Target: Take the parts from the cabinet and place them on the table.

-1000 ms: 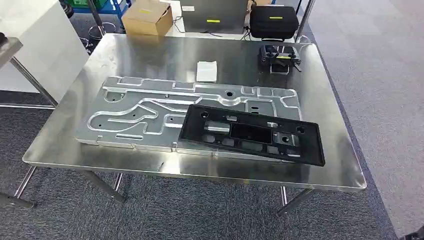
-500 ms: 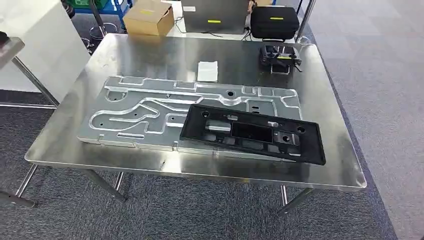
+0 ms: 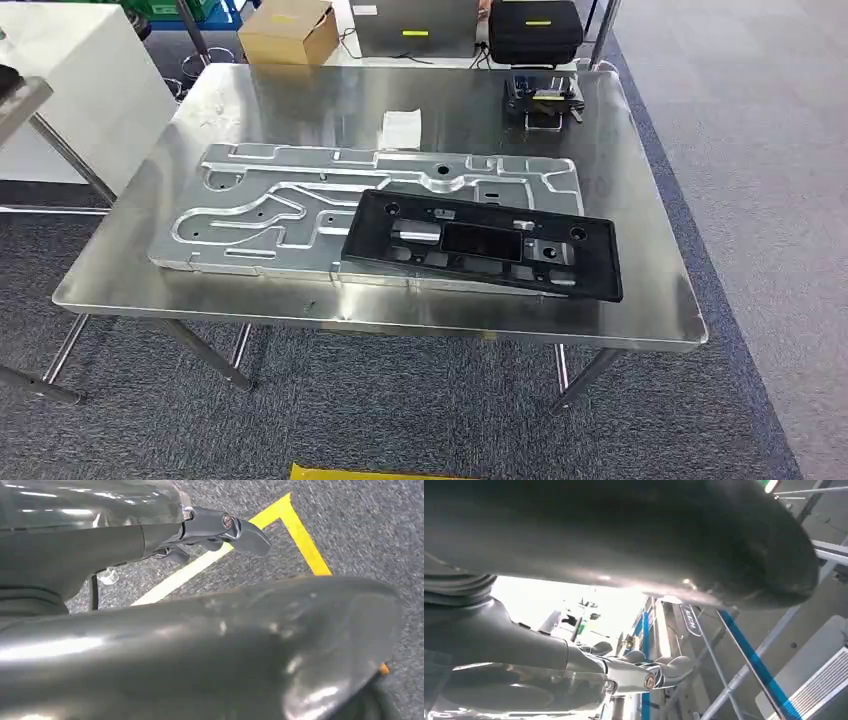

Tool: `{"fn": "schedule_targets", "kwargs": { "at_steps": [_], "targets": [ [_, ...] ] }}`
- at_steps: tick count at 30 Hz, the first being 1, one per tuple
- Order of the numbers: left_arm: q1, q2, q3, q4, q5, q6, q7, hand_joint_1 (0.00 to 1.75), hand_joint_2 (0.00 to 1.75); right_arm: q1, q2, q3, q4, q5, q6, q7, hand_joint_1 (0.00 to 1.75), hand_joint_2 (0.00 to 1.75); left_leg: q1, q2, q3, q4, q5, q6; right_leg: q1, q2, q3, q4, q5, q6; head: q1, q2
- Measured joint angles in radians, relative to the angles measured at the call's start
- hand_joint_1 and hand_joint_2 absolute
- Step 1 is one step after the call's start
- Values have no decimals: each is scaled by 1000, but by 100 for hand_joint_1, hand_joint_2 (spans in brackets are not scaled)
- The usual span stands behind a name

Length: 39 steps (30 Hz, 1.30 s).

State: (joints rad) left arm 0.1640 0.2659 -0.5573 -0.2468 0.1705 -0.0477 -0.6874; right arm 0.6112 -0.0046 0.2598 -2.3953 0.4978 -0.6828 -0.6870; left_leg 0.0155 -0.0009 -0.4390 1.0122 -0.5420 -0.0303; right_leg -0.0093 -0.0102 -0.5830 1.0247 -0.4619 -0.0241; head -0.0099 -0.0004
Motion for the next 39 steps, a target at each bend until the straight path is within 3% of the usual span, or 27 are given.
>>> {"fn": "schedule_targets", "kwargs": {
  "at_steps": [1, 2, 4, 5, 6, 7, 9, 10, 11, 13, 15, 16, 17, 20, 21, 23, 25, 26, 27, 28, 30, 31, 32, 35, 36, 37, 39],
  "targets": [
    [-4, 0, 2, 3, -4, 3, 0, 0, 0, 5, 0, 2, 0, -2, 0, 0, 0, 0, -6, -3, 12, -15, -10, 11, 4, 0, -5, 4, 5, 7, 1, 0],
    [-4, 0, 2, 6, -4, 5, 0, 0, 0, 11, 0, 3, 1, -3, 0, 0, 0, 0, -10, -5, -5, -5, 9, 18, 3, 0, -3, 3, 9, 13, 4, 0],
    [-6, -1, 3, 15, -6, 11, 0, 0, 0, 23, 0, 5, 4, -11, 0, 3, 0, 0, -12, -5, -14, -12, 6, 28, 3, 0, -9, 3, 21, 25, 5, 0],
    [-7, -1, 3, 17, -7, 13, 0, 0, 0, 30, 0, 8, 4, -16, 0, 6, 0, 0, -6, -5, -22, -19, 19, 39, 8, 1, -13, 2, 31, 34, 4, 0],
    [-12, -2, 3, 20, -11, 13, 0, 0, 0, 36, 0, 11, 6, -21, 0, 10, 0, 0, -2, 3, -33, -21, 31, 47, 2, 7, -23, 15, 11, 37, 2, 0],
    [-14, -2, 3, 22, -14, 14, 0, 0, 0, 41, 0, 13, 7, -22, 0, 15, 0, 0, -2, 3, -48, -21, 41, 57, 2, 8, -38, 47, -45, 40, 7, 0],
    [-14, -3, 3, 26, -19, 16, 0, 0, 0, 42, 0, 21, 10, -23, 0, 21, 0, 0, -4, 8, -74, -20, 60, 61, 1, 8, -72, 175, -158, 46, 9, 0],
    [-14, -3, 3, 28, -25, 18, 0, 0, 0, 43, 0, 22, 13, -23, 0, 24, 0, 0, -5, 10, -88, -20, 70, 61, 1, 8, -86, 245, -193, 48, 9, 0],
    [-15, -3, 3, 30, -27, 20, 0, 0, 0, 44, 0, 22, 15, -24, 0, 30, 0, 0, -6, 12, -101, -17, 79, 60, 1, 8, -86, 285, -196, 48, 8, 0],
    [-17, -4, 3, 33, -34, 24, 0, 0, 0, 46, 0, 26, 20, -31, 0, 41, 0, 0, -8, 13, -124, -12, 96, 58, 1, 8, -24, 235, -133, 44, 8, 0],
    [-18, -5, 3, 35, -38, 28, 0, 0, 0, 47, 0, 27, 23, -38, 0, 54, 0, 0, -10, 12, -141, -7, 110, 54, 6, 8, 98, 68, -79, 30, 8, 0],
    [-20, -9, 3, 35, -40, 28, 0, 0, 0, 47, 0, 27, 24, -40, 0, 69, 0, 0, -10, 11, -145, -4, 117, 51, 11, 8, 159, -25, -100, 18, 7, 0],
    [-20, -10, 3, 36, -42, 29, 0, 0, 0, 47, 0, 28, 25, -40, 0, 81, 0, 0, -14, 10, -149, -2, 124, 44, 12, 6, 176, -68, -106, 16, 7, 0],
    [-21, -11, 3, 44, -45, 31, 0, 0, 0, 57, -2, 35, 34, -49, 0, 111, 0, 0, -9, 10, -153, -14, 152, 23, 18, 5, 159, -66, -85, 5, 13, 0],
    [-22, -11, 3, 49, -46, 32, 0, 0, 0, 57, -2, 38, 38, -52, 0, 115, 0, 0, -9, 9, -159, -8, 150, 19, 5, 2, 149, -78, -66, -2, 13, 0],
    [-20, -13, 2, 52, -47, 35, 0, 0, 0, 62, -2, 44, 45, -59, 0, 126, 0, 0, -5, 6, -193, 74, 30, 10, 6, -1, 116, -77, -42, -16, 4, 0],
    [-22, -13, 3, 56, -47, 39, 0, 0, 0, 64, -2, 47, 52, -64, 0, 129, 0, 0, -4, 6, -220, 215, -71, 0, 7, -2, 88, -72, -22, -15, 2, 0],
    [-24, -14, 2, 57, -48, 40, 0, 0, 0, 64, -2, 47, 55, -68, 0, 130, 0, 0, -3, 6, -226, 276, -82, -3, 7, -4, 69, -66, -12, -14, 3, 0],
    [-25, -14, 2, 57, -48, 41, 0, 0, 0, 65, -2, 48, 58, -71, 0, 131, 0, 0, -2, 6, -214, 297, -58, -5, 7, -4, 49, -57, -3, -11, 2, 0],
    [-25, -14, 2, 57, -47, 42, 0, 0, 0, 65, -2, 48, 59, -72, 0, 132, 0, 0, -1, 7, -183, 272, -21, -6, 6, -5, 32, -48, 3, -9, 2, 0],
    [-27, -13, 2, 60, -47, 44, 0, 0, 0, 66, -2, 48, 63, -72, 0, 133, 0, 0, 1, 6, -69, 128, 38, -6, 5, -5, -4, -24, 14, -2, 2, 0],
    [-30, -13, 2, 60, -47, 44, 0, 0, 0, 67, -2, 48, 64, -73, 0, 134, 0, 0, 3, 4, -1, 29, 8, -3, 5, -6, -14, -10, 19, 4, 1, 0],
    [-32, -13, 2, 60, -48, 45, 0, 0, 0, 68, -2, 48, 64, -75, 0, 135, 0, 0, -5, 4, 36, -39, -17, 6, 10, -4, -23, 0, 23, 9, 1, 0],
    [-30, -14, 2, 61, -50, 48, 0, 0, 0, 73, -4, 47, 64, -85, 0, 143, 0, 0, -11, 1, 12, -24, -6, 35, 7, -6, -23, -7, 47, 29, -3, 0],
    [-30, -15, 2, 64, -53, 48, 0, 0, 0, 75, -5, 47, 64, -89, 0, 145, 0, 0, -4, 4, 0, -31, 12, 46, 9, -4, -30, -4, 53, 35, -1, 0],
    [-34, -15, 2, 65, -56, 48, 0, 0, 0, 78, -7, 47, 65, -91, 0, 146, 0, 0, -3, 11, -13, -31, 23, 56, 4, 3, -43, 13, 17, 38, -5, 0],
    [-34, -15, 2, 66, -58, 49, 0, 0, 0, 81, -10, 47, 65, -95, 0, 149, 0, 0, -3, 13, -45, -31, 47, 64, 3, 5, -73, 123, -120, 43, 3, 0]
  ]
}}
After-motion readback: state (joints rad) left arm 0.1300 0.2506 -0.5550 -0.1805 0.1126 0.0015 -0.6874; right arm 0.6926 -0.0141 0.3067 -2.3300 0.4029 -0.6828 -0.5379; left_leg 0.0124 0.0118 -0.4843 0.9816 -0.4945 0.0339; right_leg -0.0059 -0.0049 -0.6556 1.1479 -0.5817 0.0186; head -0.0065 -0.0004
